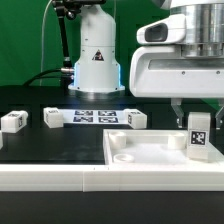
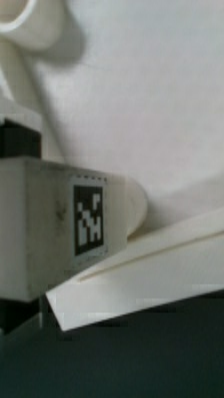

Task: Assemble one leg

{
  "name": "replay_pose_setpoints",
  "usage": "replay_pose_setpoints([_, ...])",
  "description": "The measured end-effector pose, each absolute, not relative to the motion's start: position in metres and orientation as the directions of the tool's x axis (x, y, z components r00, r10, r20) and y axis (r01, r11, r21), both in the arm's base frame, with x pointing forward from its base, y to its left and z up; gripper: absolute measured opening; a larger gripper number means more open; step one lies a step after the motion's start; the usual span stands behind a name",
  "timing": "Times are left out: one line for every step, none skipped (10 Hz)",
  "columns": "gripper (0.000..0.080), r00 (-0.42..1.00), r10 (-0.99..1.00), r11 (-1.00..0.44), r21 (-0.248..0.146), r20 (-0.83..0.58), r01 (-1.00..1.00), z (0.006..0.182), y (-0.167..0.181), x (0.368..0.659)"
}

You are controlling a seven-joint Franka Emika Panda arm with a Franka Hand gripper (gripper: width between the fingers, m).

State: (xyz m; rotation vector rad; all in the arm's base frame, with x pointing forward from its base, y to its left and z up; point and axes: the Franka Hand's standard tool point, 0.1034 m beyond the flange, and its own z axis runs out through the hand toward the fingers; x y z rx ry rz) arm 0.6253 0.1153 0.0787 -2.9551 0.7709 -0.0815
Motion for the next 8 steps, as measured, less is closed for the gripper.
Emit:
replay_pose_setpoints([0.0291,0.792,-0.610,-0.790,-0.101,0.024,-0.605,0.0784,0.1156,0.6248])
replay_pose_setpoints([0.0291,0.671,-0.741,-0.669,-0.102,0.018,-0.736,0.0780,0.1166,0.6236])
replay_pose_setpoints([0.0291,0.545,-0.839,-0.543,-0.097,0.008,-0.834,0.0775,0.1190,0.6223])
replay_pose_setpoints([0.0291,0.430,-0.903,-0.428,-0.090,0.002,-0.899,0.0773,0.1206,0.6219])
replay_pose_setpoints([0.0291,0.368,-0.930,-0.366,-0.086,-0.005,-0.927,0.0772,0.1203,0.6225])
replay_pose_setpoints([0.0291,0.314,-0.949,-0.312,-0.089,-0.018,-0.946,0.0773,0.1192,0.6227])
replay_pose_setpoints([0.0291,0.269,-0.963,-0.265,-0.090,-0.032,-0.960,0.0773,0.1189,0.6226])
replay_pose_setpoints([0.0291,0.221,-0.975,-0.217,-0.089,-0.037,-0.972,0.0772,0.1192,0.6225])
